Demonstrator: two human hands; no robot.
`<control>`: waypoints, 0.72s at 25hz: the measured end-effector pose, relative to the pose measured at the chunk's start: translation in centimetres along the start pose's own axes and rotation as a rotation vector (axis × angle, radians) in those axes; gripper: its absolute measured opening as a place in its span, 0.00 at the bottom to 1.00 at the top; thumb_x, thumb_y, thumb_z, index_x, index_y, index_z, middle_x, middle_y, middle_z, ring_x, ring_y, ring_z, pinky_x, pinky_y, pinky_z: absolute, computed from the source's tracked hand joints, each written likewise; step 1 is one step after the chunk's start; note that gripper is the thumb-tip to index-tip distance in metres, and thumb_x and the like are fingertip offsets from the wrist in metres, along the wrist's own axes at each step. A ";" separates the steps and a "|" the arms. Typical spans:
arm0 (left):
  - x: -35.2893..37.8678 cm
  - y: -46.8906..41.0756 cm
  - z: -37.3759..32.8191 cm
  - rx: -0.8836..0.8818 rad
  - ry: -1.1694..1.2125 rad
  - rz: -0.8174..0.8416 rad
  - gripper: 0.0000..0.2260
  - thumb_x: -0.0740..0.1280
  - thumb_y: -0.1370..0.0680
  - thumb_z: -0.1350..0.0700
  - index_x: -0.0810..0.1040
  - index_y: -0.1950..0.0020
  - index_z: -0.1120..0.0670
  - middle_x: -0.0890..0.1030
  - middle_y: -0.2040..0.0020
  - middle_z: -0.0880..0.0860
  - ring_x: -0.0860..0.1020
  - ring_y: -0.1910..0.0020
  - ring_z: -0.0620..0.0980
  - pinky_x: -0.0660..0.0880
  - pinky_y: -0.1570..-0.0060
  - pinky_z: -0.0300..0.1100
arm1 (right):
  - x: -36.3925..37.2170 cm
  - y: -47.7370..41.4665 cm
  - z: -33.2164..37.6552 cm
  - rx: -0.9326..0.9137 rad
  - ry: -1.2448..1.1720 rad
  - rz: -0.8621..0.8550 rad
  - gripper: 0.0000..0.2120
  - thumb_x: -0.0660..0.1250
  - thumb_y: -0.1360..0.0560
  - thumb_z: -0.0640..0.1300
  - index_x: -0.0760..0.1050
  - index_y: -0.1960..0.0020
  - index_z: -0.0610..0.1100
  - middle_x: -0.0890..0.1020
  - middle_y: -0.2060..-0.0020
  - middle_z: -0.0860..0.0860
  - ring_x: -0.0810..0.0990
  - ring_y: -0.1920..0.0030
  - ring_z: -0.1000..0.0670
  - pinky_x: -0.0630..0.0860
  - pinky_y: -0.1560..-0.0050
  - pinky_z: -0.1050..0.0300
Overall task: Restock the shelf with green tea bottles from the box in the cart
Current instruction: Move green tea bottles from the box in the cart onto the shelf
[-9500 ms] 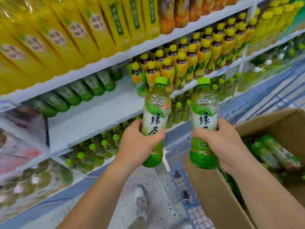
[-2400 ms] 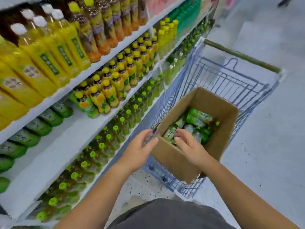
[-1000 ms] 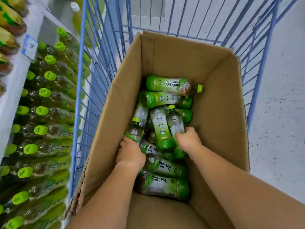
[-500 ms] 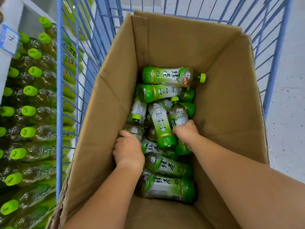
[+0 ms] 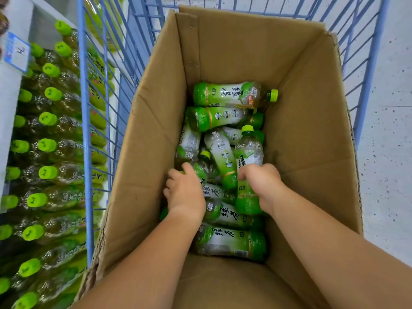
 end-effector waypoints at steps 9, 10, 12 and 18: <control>-0.9 1.5 0.4 -0.119 0.663 0.303 0.14 0.77 0.28 0.54 0.75 0.50 0.58 0.80 0.52 0.56 0.80 0.54 0.56 0.79 0.56 0.47 | 0.4 2.4 0.3 -0.077 -0.080 0.096 0.35 0.71 0.48 0.44 0.76 0.39 0.44 0.81 0.46 0.41 0.82 0.48 0.35 0.80 0.45 0.33; -1.7 1.9 0.4 -0.124 0.730 0.303 0.13 0.77 0.28 0.55 0.74 0.52 0.57 0.79 0.53 0.56 0.80 0.55 0.56 0.80 0.55 0.48 | 0.3 2.9 0.4 -0.080 -0.085 0.105 0.34 0.71 0.48 0.44 0.76 0.40 0.44 0.82 0.47 0.41 0.82 0.48 0.35 0.80 0.46 0.33; -3.6 2.9 0.4 -0.112 0.876 0.286 0.14 0.78 0.31 0.56 0.77 0.51 0.58 0.82 0.54 0.59 0.83 0.55 0.59 0.83 0.53 0.53 | -0.3 4.0 0.4 -0.094 -0.113 0.134 0.27 0.70 0.45 0.42 0.77 0.45 0.43 0.81 0.50 0.41 0.82 0.51 0.37 0.80 0.47 0.37; -7.9 6.8 2.0 -0.013 1.069 0.157 0.32 0.78 0.40 0.49 0.73 0.40 0.54 0.83 0.49 0.57 0.85 0.54 0.55 0.83 0.55 0.59 | -1.3 8.6 1.4 -0.148 -0.173 0.259 0.14 0.70 0.38 0.41 0.76 0.52 0.43 0.79 0.58 0.41 0.80 0.62 0.40 0.79 0.59 0.43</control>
Point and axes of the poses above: each hand's wrist, its own y-axis away from the middle knuckle, its own x-axis out of the palm, z = x × y, the point moved 8 cm from there along -y, towards the middle knuckle
